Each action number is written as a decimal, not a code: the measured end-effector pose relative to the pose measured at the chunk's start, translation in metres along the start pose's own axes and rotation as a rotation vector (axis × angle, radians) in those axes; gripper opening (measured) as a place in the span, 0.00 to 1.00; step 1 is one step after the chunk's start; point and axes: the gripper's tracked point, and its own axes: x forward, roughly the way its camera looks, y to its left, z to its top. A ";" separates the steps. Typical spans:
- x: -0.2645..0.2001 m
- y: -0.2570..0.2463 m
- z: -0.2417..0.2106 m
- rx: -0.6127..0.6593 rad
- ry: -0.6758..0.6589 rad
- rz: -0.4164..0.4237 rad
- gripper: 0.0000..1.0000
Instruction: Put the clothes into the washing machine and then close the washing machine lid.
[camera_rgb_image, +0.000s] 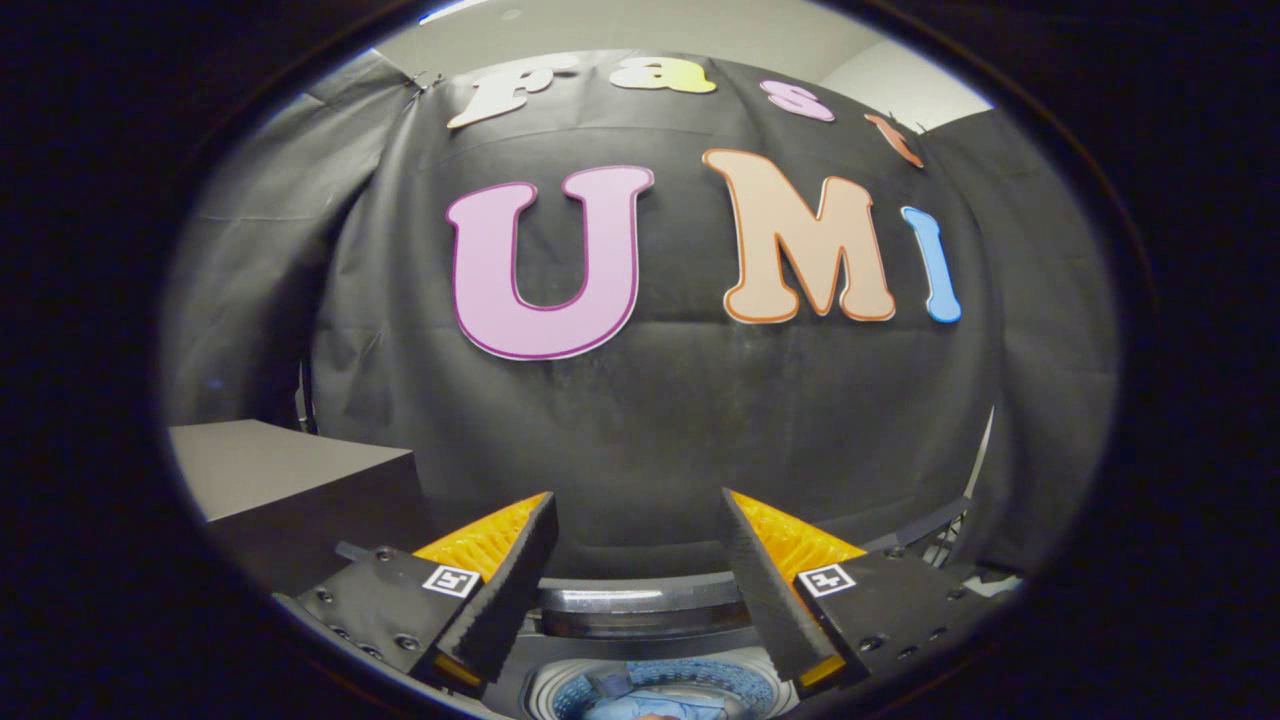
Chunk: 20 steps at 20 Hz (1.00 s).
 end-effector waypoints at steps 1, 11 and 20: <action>0.000 -0.001 -0.007 0.001 0.026 -0.008 0.99; -0.045 -0.012 -0.047 -0.035 0.129 -0.014 0.99; -0.114 -0.028 -0.040 -0.084 0.104 -0.016 0.99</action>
